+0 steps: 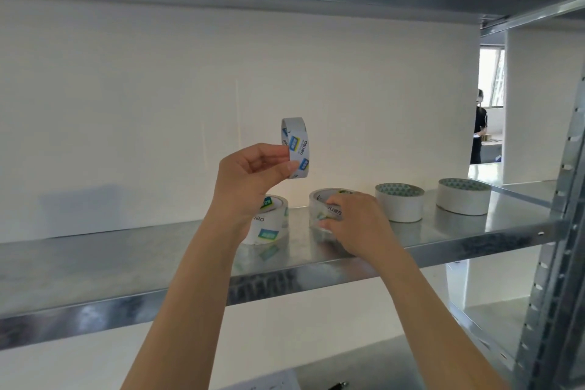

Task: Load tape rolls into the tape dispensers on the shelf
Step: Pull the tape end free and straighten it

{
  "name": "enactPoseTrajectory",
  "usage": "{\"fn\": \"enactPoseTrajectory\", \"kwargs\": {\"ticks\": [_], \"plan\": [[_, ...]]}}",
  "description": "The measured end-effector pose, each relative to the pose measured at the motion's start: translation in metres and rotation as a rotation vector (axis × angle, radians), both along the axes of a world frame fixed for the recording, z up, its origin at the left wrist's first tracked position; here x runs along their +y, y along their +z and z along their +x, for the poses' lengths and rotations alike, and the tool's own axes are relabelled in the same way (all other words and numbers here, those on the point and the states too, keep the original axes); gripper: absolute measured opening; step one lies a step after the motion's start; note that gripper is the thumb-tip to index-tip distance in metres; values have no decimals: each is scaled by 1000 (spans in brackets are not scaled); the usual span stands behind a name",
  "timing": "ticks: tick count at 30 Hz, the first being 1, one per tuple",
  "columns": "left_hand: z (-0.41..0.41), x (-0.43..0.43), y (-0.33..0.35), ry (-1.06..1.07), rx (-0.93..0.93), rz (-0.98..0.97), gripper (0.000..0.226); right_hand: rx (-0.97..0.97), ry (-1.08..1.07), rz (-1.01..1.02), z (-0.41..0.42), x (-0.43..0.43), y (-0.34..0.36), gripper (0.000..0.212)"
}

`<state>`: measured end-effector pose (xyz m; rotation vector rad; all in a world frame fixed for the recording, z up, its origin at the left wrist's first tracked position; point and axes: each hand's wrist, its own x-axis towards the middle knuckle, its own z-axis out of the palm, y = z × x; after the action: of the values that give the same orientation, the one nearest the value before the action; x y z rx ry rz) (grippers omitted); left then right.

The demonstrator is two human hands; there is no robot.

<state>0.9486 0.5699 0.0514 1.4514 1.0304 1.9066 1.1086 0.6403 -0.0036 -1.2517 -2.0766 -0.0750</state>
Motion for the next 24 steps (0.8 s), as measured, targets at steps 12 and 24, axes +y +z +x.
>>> {"fn": "enactPoseTrajectory", "kwargs": {"ticks": [12, 24], "plan": [[-7, 5, -4, 43, -19, -42, 17, 1268, 571, 50, 27, -41, 56, 13], [31, 38, -35, 318, 820, -149, 16, 1233, 520, 79, 34, -35, 46, 12]]}}
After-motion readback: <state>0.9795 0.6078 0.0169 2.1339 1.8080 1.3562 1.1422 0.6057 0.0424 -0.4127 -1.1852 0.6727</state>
